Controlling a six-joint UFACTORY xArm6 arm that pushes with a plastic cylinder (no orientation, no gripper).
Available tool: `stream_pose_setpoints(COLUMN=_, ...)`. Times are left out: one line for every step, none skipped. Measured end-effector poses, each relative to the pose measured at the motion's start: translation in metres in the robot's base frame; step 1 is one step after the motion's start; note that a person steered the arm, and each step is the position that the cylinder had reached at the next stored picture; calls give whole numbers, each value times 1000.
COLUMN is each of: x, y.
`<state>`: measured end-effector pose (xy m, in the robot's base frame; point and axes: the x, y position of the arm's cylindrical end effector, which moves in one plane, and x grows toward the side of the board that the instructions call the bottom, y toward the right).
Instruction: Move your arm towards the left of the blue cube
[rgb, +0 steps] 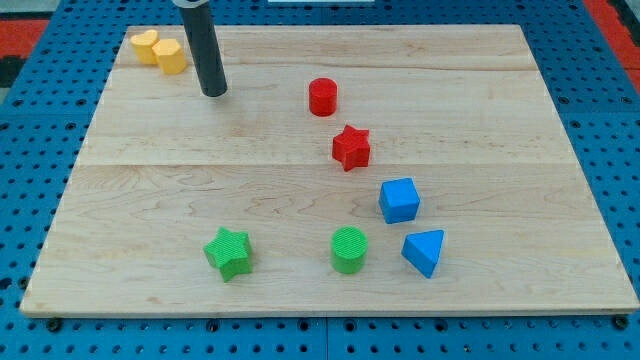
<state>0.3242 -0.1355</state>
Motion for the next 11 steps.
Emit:
stream_pose_setpoints(x=8, y=22)
stream_pose_setpoints(x=9, y=28)
stream_pose_setpoints(x=9, y=30)
stream_pose_setpoints(x=9, y=33)
stream_pose_setpoints(x=17, y=45)
stream_pose_setpoints(x=31, y=68)
stream_pose_setpoints(x=31, y=69)
stream_pose_setpoints(x=55, y=74)
stream_pose_setpoints(x=139, y=79)
stream_pose_setpoints(x=183, y=165)
stream_pose_setpoints(x=186, y=253)
